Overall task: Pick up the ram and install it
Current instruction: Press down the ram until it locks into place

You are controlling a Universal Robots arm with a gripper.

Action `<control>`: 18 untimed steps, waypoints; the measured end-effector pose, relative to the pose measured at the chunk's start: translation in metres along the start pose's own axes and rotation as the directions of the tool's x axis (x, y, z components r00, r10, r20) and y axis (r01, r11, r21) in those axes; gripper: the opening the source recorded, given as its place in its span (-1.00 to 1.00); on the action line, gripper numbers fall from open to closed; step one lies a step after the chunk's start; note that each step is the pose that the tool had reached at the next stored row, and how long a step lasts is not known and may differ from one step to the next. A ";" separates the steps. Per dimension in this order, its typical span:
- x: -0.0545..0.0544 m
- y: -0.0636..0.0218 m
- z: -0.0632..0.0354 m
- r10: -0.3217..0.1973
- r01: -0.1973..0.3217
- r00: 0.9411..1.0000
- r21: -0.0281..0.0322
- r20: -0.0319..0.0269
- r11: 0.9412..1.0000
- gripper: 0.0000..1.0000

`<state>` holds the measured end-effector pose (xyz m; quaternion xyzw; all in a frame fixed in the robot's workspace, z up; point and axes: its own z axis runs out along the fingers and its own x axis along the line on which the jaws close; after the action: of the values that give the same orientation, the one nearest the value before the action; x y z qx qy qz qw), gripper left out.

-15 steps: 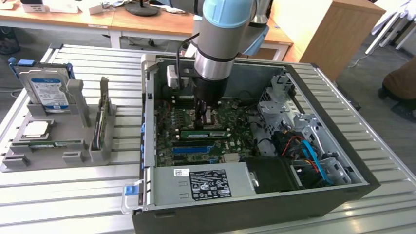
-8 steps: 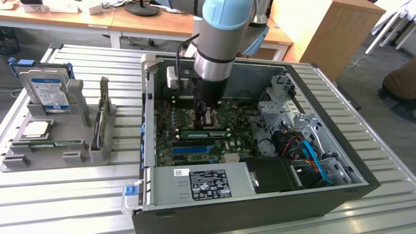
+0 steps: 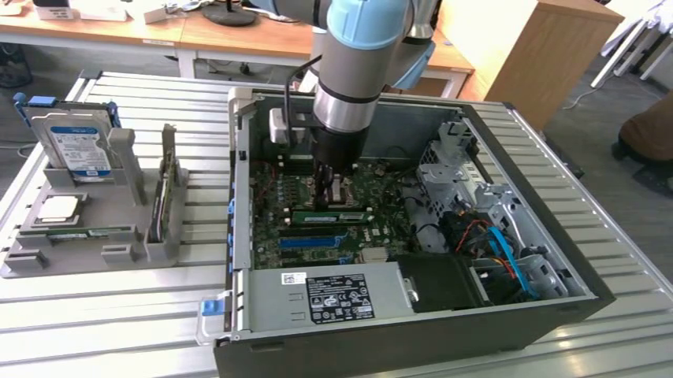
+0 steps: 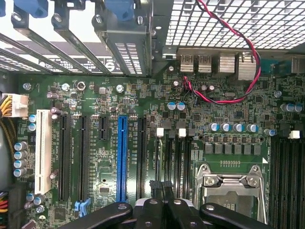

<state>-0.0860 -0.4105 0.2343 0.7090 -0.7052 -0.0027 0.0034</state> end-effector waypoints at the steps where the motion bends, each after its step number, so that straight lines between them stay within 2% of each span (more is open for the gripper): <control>1: 0.000 0.0000 0.0004 0.000 0.000 1.000 0.000 0.000 1.000 -0.79; 18: 0.000 0.0000 0.0048 0.000 0.000 1.000 0.000 -0.001 1.000 -0.79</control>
<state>-0.0860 -0.4106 0.2295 0.7090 -0.7052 -0.0027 0.0037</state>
